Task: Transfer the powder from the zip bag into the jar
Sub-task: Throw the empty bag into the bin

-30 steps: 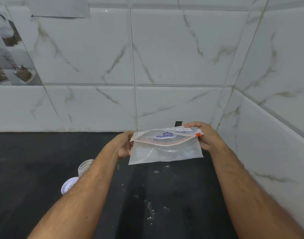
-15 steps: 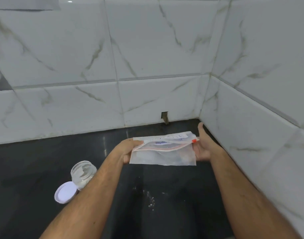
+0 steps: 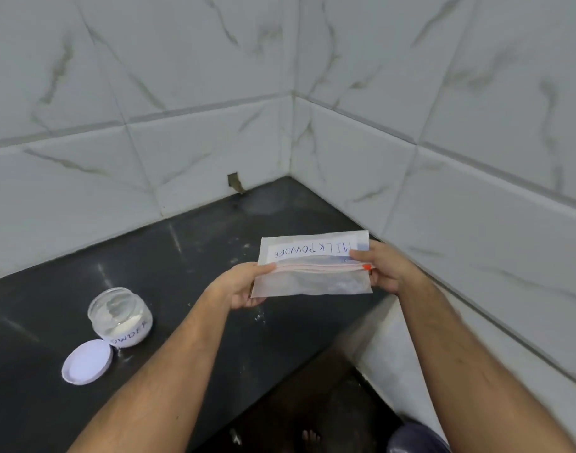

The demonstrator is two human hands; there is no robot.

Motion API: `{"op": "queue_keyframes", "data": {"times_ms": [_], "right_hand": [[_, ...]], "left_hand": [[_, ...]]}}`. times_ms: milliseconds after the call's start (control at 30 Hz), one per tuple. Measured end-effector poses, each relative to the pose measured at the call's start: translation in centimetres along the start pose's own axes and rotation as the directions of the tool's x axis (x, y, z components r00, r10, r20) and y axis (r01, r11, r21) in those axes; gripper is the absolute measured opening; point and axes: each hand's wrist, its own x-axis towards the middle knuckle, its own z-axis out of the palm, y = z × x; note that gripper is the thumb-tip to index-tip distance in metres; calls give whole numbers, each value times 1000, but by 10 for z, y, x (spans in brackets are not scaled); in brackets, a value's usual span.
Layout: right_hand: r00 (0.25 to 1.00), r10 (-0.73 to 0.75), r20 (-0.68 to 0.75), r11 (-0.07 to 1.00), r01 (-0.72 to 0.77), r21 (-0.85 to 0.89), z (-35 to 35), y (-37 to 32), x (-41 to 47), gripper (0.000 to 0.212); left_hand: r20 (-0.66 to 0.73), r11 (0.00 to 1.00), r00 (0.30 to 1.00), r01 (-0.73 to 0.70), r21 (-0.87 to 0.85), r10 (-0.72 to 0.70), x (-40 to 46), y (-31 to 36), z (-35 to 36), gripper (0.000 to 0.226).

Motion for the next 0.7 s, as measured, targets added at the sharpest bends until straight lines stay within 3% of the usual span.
{"op": "queue_keyframes", "data": {"times_ms": [167, 267, 367, 433, 500, 600, 700], "right_hand": [[980, -4, -201, 1000, 2, -10, -52, 40, -78, 26], [955, 56, -293, 998, -44, 48, -84, 59, -117, 19], [921, 97, -378, 982, -28, 185, -113, 78, -147, 19], [900, 134, -415, 951, 0, 308, -130, 91, -163, 13], [883, 185, -431, 913, 7, 407, -148, 112, -176, 16], [861, 249, -444, 875, -4, 483, -176, 154, -189, 10], [851, 318, -418, 846, -57, 529, -207, 201, -196, 17]], "left_hand": [[65, 995, 998, -11, 98, 5, -1, -29, 68, 21], [107, 994, 994, -15, 105, 3, -1, -43, 110, 24], [159, 991, 987, 30, -132, -9, -5, -56, 149, 39], [170, 942, 985, 61, -330, -5, -6, -71, 177, 56], [188, 900, 981, 115, -420, -38, -6, -98, 211, 80], [261, 895, 953, 244, -373, -151, -9, -145, 270, 101], [294, 932, 932, 282, -227, -211, -14, -181, 329, 84]]}}
